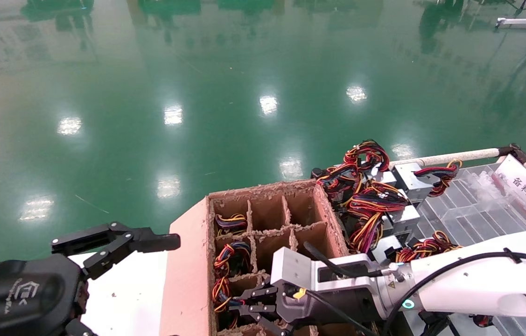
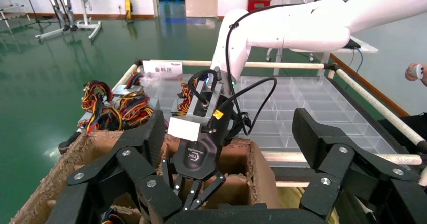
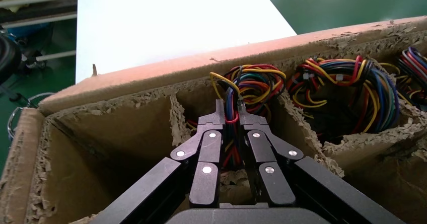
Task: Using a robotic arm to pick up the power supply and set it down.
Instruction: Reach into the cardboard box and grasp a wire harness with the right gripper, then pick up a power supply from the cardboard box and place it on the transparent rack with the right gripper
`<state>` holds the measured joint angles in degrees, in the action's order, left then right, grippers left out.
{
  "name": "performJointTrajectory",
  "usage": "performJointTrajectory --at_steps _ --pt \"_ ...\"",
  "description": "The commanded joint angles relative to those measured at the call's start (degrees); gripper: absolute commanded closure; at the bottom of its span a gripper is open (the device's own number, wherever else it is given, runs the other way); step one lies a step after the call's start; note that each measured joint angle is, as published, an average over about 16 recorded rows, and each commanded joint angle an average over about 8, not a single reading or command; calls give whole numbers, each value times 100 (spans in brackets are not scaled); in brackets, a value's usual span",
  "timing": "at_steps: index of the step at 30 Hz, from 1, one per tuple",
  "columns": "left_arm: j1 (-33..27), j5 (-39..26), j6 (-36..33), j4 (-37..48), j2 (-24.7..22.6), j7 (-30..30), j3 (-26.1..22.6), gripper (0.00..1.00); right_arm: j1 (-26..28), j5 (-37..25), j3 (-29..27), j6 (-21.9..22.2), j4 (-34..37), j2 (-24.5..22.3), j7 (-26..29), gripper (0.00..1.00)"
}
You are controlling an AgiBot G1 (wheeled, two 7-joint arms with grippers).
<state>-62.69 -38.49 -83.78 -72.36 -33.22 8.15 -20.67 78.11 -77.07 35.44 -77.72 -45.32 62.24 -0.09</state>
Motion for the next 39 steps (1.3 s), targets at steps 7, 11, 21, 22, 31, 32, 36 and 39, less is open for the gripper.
performJointTrajectory --at_steps 7,11,21,22,31,32,36,39 --pt "0 0 0 0 0 0 0 0 21 280 -153 -152 52 -113 13 100" --pt "0 0 0 0 0 0 -1 0 27 556 -327 -227 -53 -257 75 100" --pt "0 1 0 0 0 -1 -1 0 -54 1655 -1009 -387 -611 -672 266 100" --pt "0 1 0 0 0 -1 -1 0 -61 1763 -1086 -385 -669 -717 269 100" --pt "0 1 1 0 1 -1 -2 0 283 2305 -1593 -425 -933 -1219 342 100" --pt "0 1 1 0 1 -1 -2 0 371 2306 -1625 -446 -910 -1292 336 100" --pt "-1 1 1 0 1 -1 -2 0 807 2208 -1724 -541 -672 -1605 238 100" --pt "-1 1 1 0 1 -1 -2 0 1182 2073 -1776 -610 -358 -1844 98 100"
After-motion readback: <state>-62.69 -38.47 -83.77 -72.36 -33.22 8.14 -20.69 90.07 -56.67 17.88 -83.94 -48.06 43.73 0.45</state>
